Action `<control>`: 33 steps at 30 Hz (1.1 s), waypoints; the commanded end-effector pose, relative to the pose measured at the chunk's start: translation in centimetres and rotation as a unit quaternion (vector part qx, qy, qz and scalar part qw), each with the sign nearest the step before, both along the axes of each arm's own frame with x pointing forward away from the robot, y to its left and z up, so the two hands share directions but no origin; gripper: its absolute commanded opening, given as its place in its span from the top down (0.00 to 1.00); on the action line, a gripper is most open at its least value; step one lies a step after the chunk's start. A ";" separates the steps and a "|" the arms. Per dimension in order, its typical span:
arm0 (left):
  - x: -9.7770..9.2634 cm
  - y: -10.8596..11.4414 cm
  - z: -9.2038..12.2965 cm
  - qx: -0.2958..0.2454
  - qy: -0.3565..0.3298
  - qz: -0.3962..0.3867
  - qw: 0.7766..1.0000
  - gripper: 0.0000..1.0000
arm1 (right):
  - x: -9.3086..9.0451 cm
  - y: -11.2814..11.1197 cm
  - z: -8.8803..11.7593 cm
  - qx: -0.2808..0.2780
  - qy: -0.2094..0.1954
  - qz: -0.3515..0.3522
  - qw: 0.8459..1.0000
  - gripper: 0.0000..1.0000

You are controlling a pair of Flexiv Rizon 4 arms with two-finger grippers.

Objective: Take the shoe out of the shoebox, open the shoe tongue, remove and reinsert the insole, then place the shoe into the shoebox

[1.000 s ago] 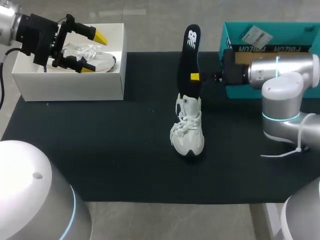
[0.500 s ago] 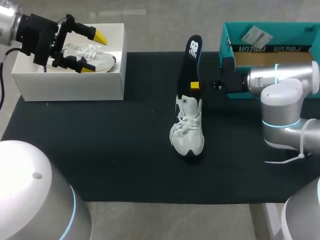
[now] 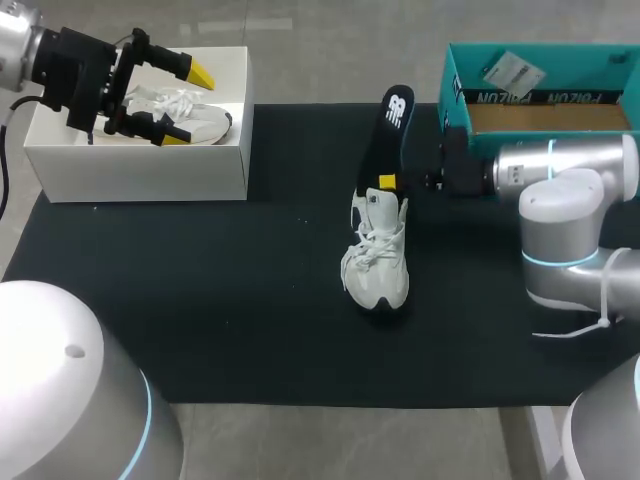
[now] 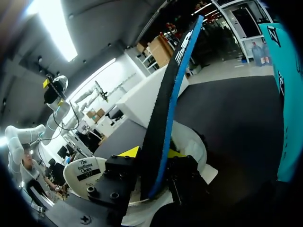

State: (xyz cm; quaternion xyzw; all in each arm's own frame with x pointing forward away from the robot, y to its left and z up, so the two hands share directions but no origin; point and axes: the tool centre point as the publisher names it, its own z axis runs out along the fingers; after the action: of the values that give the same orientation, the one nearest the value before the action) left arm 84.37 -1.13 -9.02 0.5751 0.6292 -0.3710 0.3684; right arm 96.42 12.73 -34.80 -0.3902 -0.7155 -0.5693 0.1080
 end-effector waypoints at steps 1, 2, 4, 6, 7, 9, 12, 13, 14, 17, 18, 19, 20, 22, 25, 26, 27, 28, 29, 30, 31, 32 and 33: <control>0.1 0.0 0.1 0.002 0.001 -0.001 1.000 0.00 | 0.4 -0.1 0.6 -0.005 -0.008 -0.001 1.000 0.56; 0.1 0.0 0.1 0.002 0.001 -0.001 1.000 0.00 | 0.5 -0.1 0.8 -0.006 -0.011 -0.001 1.000 0.57; 0.1 0.0 0.1 0.002 0.001 -0.001 1.000 0.00 | 1.1 -0.3 1.2 -0.008 -0.019 0.000 1.000 0.62; 0.1 0.0 0.1 0.002 0.001 -0.001 1.000 0.00 | 1.7 -0.5 1.6 -0.009 -0.024 0.000 1.000 0.66; 0.1 0.0 0.1 0.002 0.001 -0.001 1.000 0.00 | 1.9 -0.7 1.8 -0.010 -0.027 0.000 1.000 0.68; 0.1 0.0 0.1 0.002 0.001 -0.001 1.000 0.00 | 2.4 -1.0 2.0 -0.012 -0.032 -0.002 0.999 0.73; 0.1 0.0 0.1 0.002 0.001 -0.001 1.000 0.00 | 3.0 -1.3 2.1 -0.016 -0.036 -0.004 0.999 0.94; 0.1 0.0 0.1 0.002 0.001 -0.001 1.000 0.00 | 3.0 -1.4 2.2 -0.017 -0.037 -0.004 0.999 1.00; 0.1 0.0 0.1 0.002 0.001 -0.001 1.000 0.00 | 3.0 -1.4 2.2 -0.018 -0.038 -0.005 0.999 1.00; 0.1 0.0 0.1 0.002 0.001 -0.001 1.000 0.00 | 2.8 -1.3 2.2 -0.024 -0.038 -0.004 0.999 1.00; 0.1 0.0 0.1 0.002 0.001 -0.001 1.000 0.00 | 2.6 -1.3 2.1 -0.026 -0.033 0.000 0.999 1.00; 0.1 0.0 0.1 0.002 0.001 -0.001 1.000 0.00 | 2.4 -1.2 1.9 -0.029 -0.030 0.002 0.999 1.00; 0.1 0.0 0.1 0.002 0.001 -0.001 1.000 0.00 | 2.0 -1.1 1.7 -0.030 -0.025 0.004 0.999 1.00; 0.1 0.0 0.1 0.002 0.001 -0.001 1.000 0.00 | 1.3 -0.9 1.2 -0.032 -0.015 0.009 0.999 1.00; 0.1 0.0 0.1 0.002 0.001 -0.001 1.000 0.00 | 0.1 -0.8 0.5 -0.042 0.000 0.015 0.999 1.00; 0.1 0.0 0.1 0.002 0.001 -0.001 1.000 0.00 | -0.2 -0.8 0.2 -0.047 0.004 0.018 0.999 1.00; 0.1 0.0 0.1 0.002 0.001 -0.001 1.000 0.00 | -0.6 -0.8 -0.1 -0.051 0.008 0.020 0.998 1.00; 0.1 0.0 0.1 0.002 0.001 -0.001 1.000 0.00 | -0.9 -0.9 -0.2 -0.057 0.010 0.021 0.998 1.00; 0.1 0.0 0.1 0.002 0.001 -0.001 1.000 0.00 | -1.2 -0.9 -0.4 -0.061 0.013 0.023 0.998 1.00; 0.1 0.0 0.1 0.002 0.001 -0.001 1.000 0.00 | -1.4 -0.9 -0.5 -0.063 0.016 0.023 0.998 1.00; 0.1 0.0 0.1 0.002 0.001 -0.001 1.000 0.00 | -1.6 -0.9 -0.6 -0.064 0.017 0.024 0.998 1.00; 0.1 0.0 0.1 0.002 0.001 -0.001 1.000 0.00 | -1.8 -0.9 -0.7 -0.064 0.021 0.024 0.997 1.00; 0.1 0.0 0.1 0.002 0.001 -0.001 1.000 0.00 | -2.1 -0.9 -0.8 -0.061 0.025 0.023 0.998 1.00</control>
State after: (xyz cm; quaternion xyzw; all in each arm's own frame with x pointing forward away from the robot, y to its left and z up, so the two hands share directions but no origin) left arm 84.37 -1.13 -9.02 0.5751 0.6292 -0.3710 0.3683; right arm 94.96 11.79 -35.63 -0.3896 -0.7543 -0.5156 0.1155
